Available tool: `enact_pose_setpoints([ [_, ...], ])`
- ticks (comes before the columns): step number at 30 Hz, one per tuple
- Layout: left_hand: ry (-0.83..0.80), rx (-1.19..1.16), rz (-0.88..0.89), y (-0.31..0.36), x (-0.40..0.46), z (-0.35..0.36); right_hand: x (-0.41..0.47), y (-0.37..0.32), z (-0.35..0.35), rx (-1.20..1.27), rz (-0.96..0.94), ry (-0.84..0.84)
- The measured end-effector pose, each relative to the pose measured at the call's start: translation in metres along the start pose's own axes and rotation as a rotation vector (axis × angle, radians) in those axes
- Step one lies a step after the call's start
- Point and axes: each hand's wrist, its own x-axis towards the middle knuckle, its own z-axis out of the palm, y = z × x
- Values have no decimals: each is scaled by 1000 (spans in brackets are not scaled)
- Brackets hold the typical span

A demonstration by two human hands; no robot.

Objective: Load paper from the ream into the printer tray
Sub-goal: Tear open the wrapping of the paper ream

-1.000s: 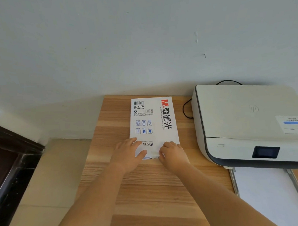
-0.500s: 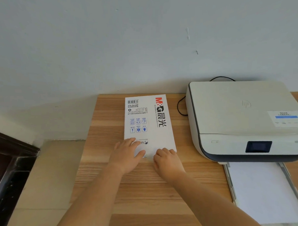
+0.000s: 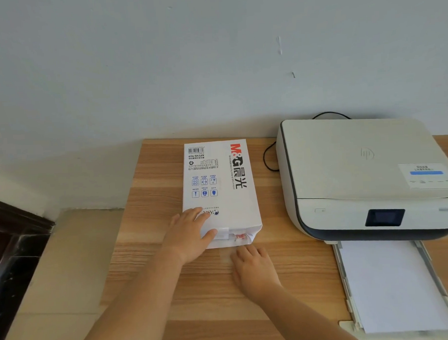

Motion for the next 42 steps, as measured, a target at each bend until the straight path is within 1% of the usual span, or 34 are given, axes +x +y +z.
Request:
enact_pose_setpoints([
  [3,-9,12,8,1,-1,4,-17,-3,6,11,16,-32],
  [6,-11,27,8,3,-1,6,-29,0,6,58,20,-2],
  [10,14,34,17,2,0,7,-11,15,-14,185,130,122],
  [13,37,40,19,-1,2,8,19,31,-29,186,273,183],
  [16,53,33,20,-3,4,10,42,43,-32,171,381,94],
  [18,57,28,26,-4,4,12,50,47,-29,146,373,41],
  [25,47,8,19,-8,3,16,54,49,-21,114,405,-40],
  [32,64,12,36,-6,6,14,33,58,-18,154,446,8],
  [37,72,19,64,2,9,16,18,63,-17,218,515,23],
  [42,60,55,91,8,13,20,16,63,-17,186,514,21],
])
